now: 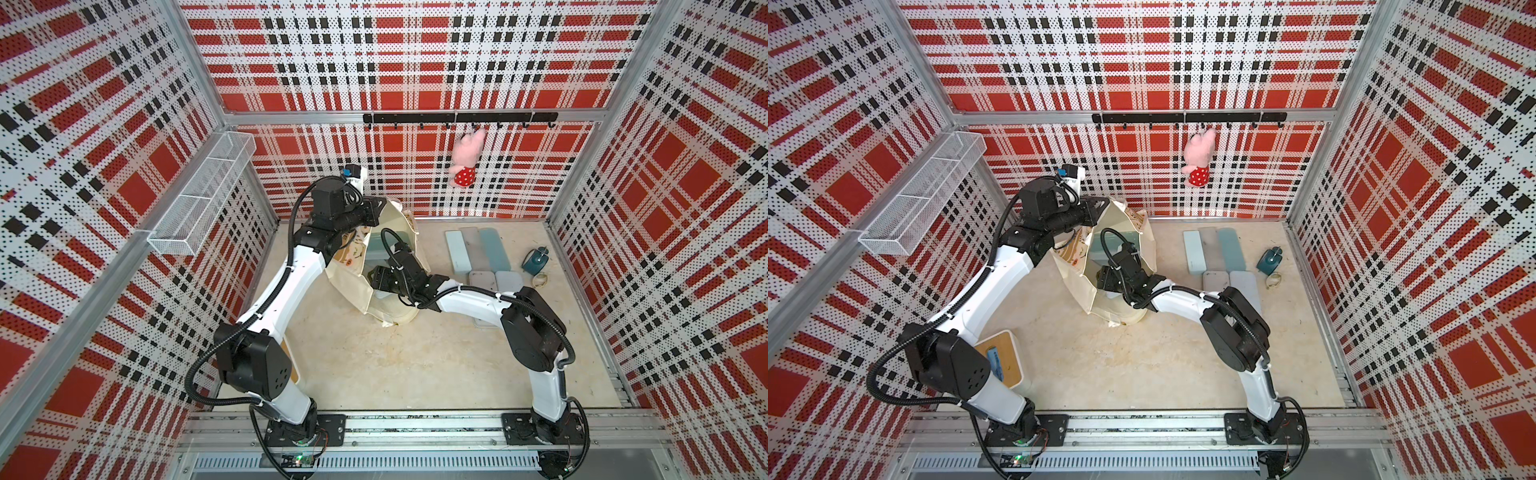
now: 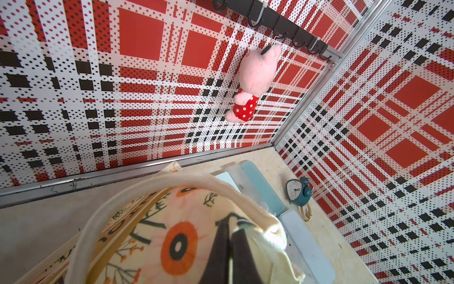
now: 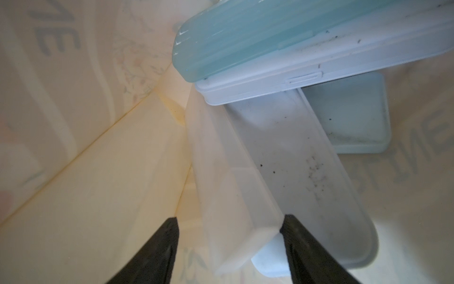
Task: Take out the pencil case from the canvas bag
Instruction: Pick up the pencil case from the canvas bag.
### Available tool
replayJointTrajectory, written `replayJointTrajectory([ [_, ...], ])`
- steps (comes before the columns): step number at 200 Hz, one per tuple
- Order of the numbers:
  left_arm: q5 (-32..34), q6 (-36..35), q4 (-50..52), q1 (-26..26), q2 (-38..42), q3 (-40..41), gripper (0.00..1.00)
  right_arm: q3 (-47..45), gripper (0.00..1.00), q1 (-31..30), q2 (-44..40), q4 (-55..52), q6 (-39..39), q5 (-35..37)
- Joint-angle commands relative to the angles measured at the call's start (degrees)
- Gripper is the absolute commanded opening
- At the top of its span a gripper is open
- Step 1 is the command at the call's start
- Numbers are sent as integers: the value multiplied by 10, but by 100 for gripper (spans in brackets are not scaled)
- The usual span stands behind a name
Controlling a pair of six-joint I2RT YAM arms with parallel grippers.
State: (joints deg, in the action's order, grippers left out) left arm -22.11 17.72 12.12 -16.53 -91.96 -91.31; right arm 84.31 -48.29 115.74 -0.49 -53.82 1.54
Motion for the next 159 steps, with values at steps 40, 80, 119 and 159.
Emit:
replayJointTrajectory([
  [40,-14,1,-84,-4,47,-16,0,-10,70,13,19,30,-43,-42],
  [80,-11,0,-82,-4,47,-17,0,-13,71,12,-3,-22,-33,29],
  [119,-14,1,-84,-4,45,-18,0,-26,67,18,2,29,-33,-18],
  [159,-12,0,-81,-5,46,-17,0,-34,56,20,17,117,-46,-94],
])
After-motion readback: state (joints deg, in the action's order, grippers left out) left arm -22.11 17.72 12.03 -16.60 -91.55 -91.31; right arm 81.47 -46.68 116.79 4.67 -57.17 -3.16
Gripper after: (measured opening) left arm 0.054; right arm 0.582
